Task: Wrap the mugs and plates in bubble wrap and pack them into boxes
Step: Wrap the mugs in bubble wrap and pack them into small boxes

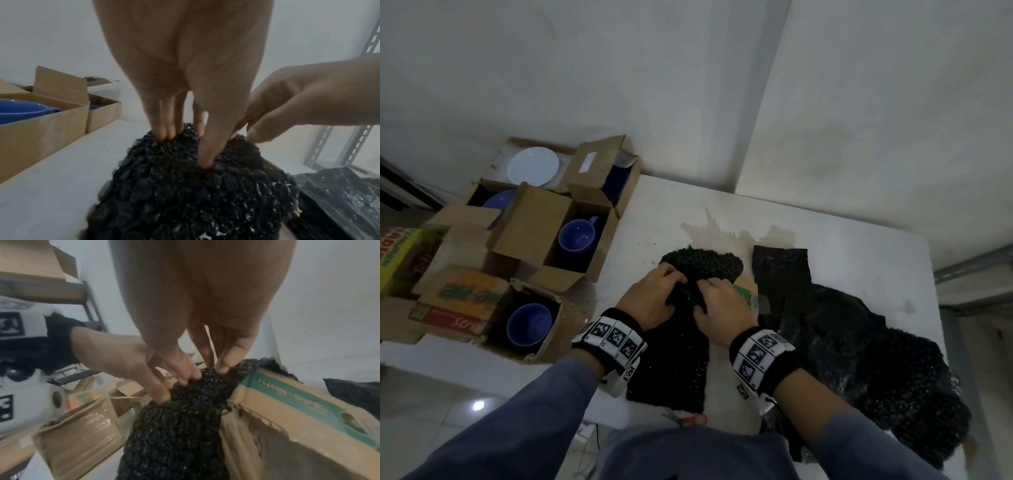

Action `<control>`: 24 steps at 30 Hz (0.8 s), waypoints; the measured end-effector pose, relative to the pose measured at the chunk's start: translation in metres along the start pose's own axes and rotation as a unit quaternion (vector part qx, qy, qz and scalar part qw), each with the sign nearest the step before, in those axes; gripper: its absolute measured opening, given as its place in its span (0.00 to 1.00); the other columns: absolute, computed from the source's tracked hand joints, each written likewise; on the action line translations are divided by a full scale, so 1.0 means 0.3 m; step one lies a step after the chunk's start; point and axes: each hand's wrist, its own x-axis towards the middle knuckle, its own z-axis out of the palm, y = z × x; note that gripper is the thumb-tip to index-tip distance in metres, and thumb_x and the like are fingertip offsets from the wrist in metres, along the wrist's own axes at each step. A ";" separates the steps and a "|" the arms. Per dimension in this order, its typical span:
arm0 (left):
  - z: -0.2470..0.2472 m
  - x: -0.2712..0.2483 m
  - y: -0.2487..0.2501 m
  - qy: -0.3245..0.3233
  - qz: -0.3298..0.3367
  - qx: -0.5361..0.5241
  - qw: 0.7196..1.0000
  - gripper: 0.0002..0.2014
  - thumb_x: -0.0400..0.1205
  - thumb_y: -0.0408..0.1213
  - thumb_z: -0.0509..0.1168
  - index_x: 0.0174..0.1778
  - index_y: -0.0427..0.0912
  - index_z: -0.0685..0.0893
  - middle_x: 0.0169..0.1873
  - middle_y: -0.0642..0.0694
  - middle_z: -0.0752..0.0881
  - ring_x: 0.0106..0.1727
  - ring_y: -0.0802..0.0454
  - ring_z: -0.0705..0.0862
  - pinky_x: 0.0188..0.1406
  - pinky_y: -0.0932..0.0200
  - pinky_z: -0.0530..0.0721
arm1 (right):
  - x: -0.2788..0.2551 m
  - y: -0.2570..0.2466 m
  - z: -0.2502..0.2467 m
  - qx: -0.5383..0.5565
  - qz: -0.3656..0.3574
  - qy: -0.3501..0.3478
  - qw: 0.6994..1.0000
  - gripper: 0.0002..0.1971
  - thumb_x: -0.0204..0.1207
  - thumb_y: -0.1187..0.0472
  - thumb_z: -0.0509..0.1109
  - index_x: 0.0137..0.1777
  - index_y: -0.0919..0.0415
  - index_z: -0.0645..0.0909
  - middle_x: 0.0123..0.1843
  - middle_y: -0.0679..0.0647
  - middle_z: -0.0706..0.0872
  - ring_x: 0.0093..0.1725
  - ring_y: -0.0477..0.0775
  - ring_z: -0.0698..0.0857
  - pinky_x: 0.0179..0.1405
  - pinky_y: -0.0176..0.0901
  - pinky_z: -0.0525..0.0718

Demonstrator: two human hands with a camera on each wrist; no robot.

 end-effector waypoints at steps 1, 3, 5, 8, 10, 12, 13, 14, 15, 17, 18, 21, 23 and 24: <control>0.007 0.012 -0.001 -0.030 -0.021 0.010 0.999 0.33 0.76 0.35 0.72 0.78 0.46 0.69 0.73 0.47 0.67 0.71 0.47 0.73 0.58 0.47 0.83 | 0.015 -0.009 0.000 -0.016 0.028 -0.033 0.999 0.17 0.79 0.58 0.66 0.65 0.63 0.76 0.61 0.59 0.79 0.63 0.62 0.77 0.56 0.51 0.79; 0.026 0.027 -0.003 -0.051 -0.037 0.043 0.997 0.39 0.76 0.39 0.72 0.83 0.43 0.61 0.76 0.45 0.66 0.74 0.44 0.70 0.61 0.47 0.81 | 0.032 -0.018 0.011 -0.039 0.074 -0.083 0.993 0.19 0.78 0.57 0.66 0.67 0.65 0.73 0.67 0.61 0.76 0.63 0.66 0.79 0.54 0.54 0.81; 0.038 0.035 0.003 -0.044 -0.042 0.089 0.994 0.42 0.77 0.44 0.71 0.84 0.43 0.57 0.77 0.44 0.66 0.75 0.43 0.68 0.62 0.46 0.78 | 0.047 -0.017 0.034 -0.041 0.109 -0.112 0.987 0.27 0.79 0.56 0.65 0.76 0.66 0.66 0.77 0.62 0.69 0.66 0.68 0.79 0.56 0.56 0.81; 0.046 0.038 0.007 -0.020 -0.061 0.146 0.987 0.42 0.76 0.54 0.69 0.83 0.46 0.58 0.76 0.47 0.69 0.73 0.42 0.68 0.63 0.43 0.73 | 0.078 -0.007 0.047 -0.034 0.128 -0.134 0.982 0.40 0.80 0.53 0.65 0.86 0.64 0.49 0.83 0.61 0.62 0.72 0.69 0.76 0.64 0.56 0.78; 0.053 0.042 -0.012 -0.026 -0.074 0.149 0.986 0.41 0.74 0.58 0.67 0.82 0.49 0.61 0.75 0.50 0.71 0.71 0.42 0.69 0.62 0.42 0.71 | 0.107 -0.002 0.043 -0.028 0.142 -0.159 0.977 0.42 0.79 0.52 0.67 0.86 0.63 0.48 0.82 0.61 0.65 0.70 0.68 0.77 0.64 0.55 0.79; 0.064 0.044 -0.029 -0.033 -0.071 0.138 0.987 0.41 0.72 0.61 0.65 0.80 0.51 0.63 0.74 0.51 0.72 0.70 0.43 0.71 0.62 0.42 0.71 | 0.124 -0.003 0.043 -0.027 0.156 -0.173 0.972 0.40 0.77 0.51 0.69 0.84 0.63 0.54 0.77 0.62 0.73 0.67 0.67 0.80 0.60 0.53 0.81; 0.066 0.046 -0.034 -0.035 -0.069 0.132 0.988 0.41 0.72 0.61 0.65 0.80 0.51 0.64 0.73 0.51 0.72 0.69 0.43 0.71 0.62 0.42 0.71 | 0.131 -0.006 0.043 -0.030 0.159 -0.170 0.972 0.37 0.76 0.51 0.69 0.81 0.62 0.58 0.72 0.63 0.77 0.64 0.67 0.82 0.57 0.53 0.82; 0.065 0.051 -0.036 -0.039 -0.067 0.128 0.989 0.40 0.72 0.62 0.65 0.79 0.51 0.64 0.74 0.51 0.72 0.69 0.43 0.72 0.63 0.41 0.71 | 0.137 -0.009 0.041 -0.031 0.161 -0.167 0.972 0.34 0.75 0.51 0.69 0.78 0.61 0.62 0.67 0.63 0.80 0.61 0.66 0.83 0.56 0.53 0.84; 0.063 0.058 -0.038 -0.045 -0.067 0.125 0.989 0.40 0.72 0.62 0.64 0.79 0.51 0.65 0.74 0.50 0.72 0.70 0.42 0.72 0.64 0.41 0.71 | 0.142 -0.013 0.037 -0.032 0.163 -0.167 0.972 0.31 0.75 0.51 0.69 0.75 0.61 0.64 0.64 0.62 0.82 0.59 0.66 0.84 0.55 0.53 0.85; 0.049 0.068 -0.037 -0.061 -0.061 0.128 0.988 0.38 0.73 0.61 0.64 0.78 0.50 0.66 0.73 0.50 0.73 0.71 0.43 0.72 0.64 0.40 0.71 | 0.147 -0.017 0.023 -0.038 0.162 -0.174 0.970 0.29 0.75 0.51 0.70 0.72 0.60 0.67 0.60 0.62 0.83 0.58 0.66 0.84 0.54 0.53 0.85; 0.040 0.068 -0.036 -0.063 -0.055 0.134 0.987 0.36 0.73 0.61 0.64 0.76 0.50 0.67 0.72 0.50 0.74 0.70 0.44 0.73 0.64 0.41 0.71 | 0.146 -0.016 0.015 -0.044 0.160 -0.175 0.971 0.28 0.74 0.52 0.70 0.71 0.60 0.68 0.59 0.62 0.84 0.57 0.66 0.85 0.53 0.53 0.85; 0.004 0.052 -0.031 -0.016 -0.028 0.166 0.986 0.29 0.74 0.55 0.67 0.70 0.50 0.74 0.64 0.51 0.81 0.66 0.45 0.76 0.58 0.44 0.72 | 0.121 -0.016 -0.001 -0.058 0.135 -0.142 0.979 0.20 0.75 0.57 0.69 0.66 0.59 0.73 0.55 0.60 0.84 0.55 0.65 0.85 0.46 0.52 0.85; -0.020 0.046 -0.028 0.020 -0.005 0.170 0.985 0.27 0.73 0.47 0.71 0.70 0.49 0.78 0.61 0.51 0.84 0.62 0.45 0.80 0.53 0.47 0.73 | 0.105 -0.023 -0.010 -0.057 0.115 -0.092 0.987 0.14 0.76 0.58 0.67 0.60 0.58 0.75 0.54 0.58 0.84 0.52 0.64 0.85 0.39 0.49 0.80; -0.025 0.050 -0.028 0.029 0.015 0.160 0.987 0.27 0.73 0.42 0.71 0.70 0.48 0.79 0.60 0.50 0.85 0.59 0.44 0.83 0.50 0.48 0.76 | 0.106 -0.028 -0.011 -0.054 0.111 -0.076 0.989 0.12 0.76 0.58 0.66 0.59 0.58 0.76 0.54 0.57 0.83 0.52 0.64 0.84 0.38 0.48 0.78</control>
